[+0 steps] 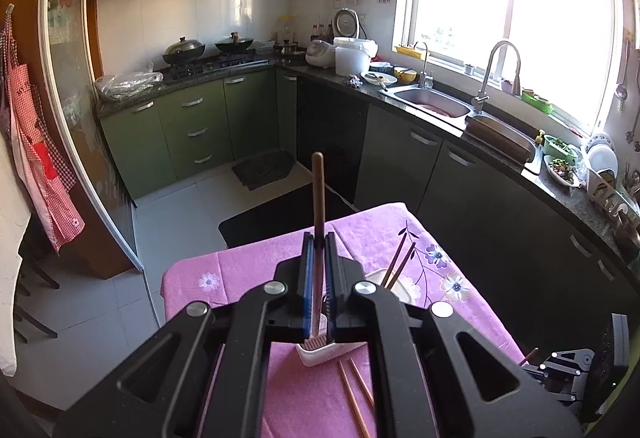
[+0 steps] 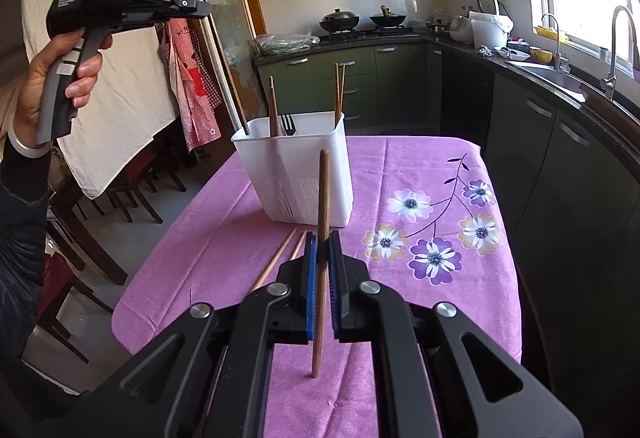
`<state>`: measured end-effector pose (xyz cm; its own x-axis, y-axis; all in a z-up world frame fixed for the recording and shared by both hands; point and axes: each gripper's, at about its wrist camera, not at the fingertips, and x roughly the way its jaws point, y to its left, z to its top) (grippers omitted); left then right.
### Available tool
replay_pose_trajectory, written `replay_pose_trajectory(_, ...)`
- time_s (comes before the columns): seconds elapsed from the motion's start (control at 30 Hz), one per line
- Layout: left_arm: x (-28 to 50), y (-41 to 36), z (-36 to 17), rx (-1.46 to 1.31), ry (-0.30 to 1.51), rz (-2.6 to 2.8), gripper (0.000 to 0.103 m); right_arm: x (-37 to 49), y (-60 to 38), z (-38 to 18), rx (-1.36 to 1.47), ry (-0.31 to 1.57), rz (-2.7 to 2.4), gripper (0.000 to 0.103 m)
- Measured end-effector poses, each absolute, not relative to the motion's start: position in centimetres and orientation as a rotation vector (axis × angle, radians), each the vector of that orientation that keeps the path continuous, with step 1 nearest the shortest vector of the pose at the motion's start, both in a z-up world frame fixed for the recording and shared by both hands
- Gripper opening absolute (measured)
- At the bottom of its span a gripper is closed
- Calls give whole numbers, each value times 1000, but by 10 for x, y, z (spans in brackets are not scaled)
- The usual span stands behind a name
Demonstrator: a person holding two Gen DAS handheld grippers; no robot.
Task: Organize utensils
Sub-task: 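Lower the chopstick into the holder and open the left tool, then lower the chopstick into the holder and open the right tool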
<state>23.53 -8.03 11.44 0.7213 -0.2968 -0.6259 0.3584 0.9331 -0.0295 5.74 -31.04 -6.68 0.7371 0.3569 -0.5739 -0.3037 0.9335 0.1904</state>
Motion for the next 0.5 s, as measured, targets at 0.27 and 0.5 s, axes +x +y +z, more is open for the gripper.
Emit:
replay_pose_trajectory(0.27,241,-79,39,100,809,-380,12,63,-311,-59,92,651,375,7)
replay_pose_trajectory(0.5,183,-50,24,111,718,-328,67,81,-313,-3,132,539,413,7)
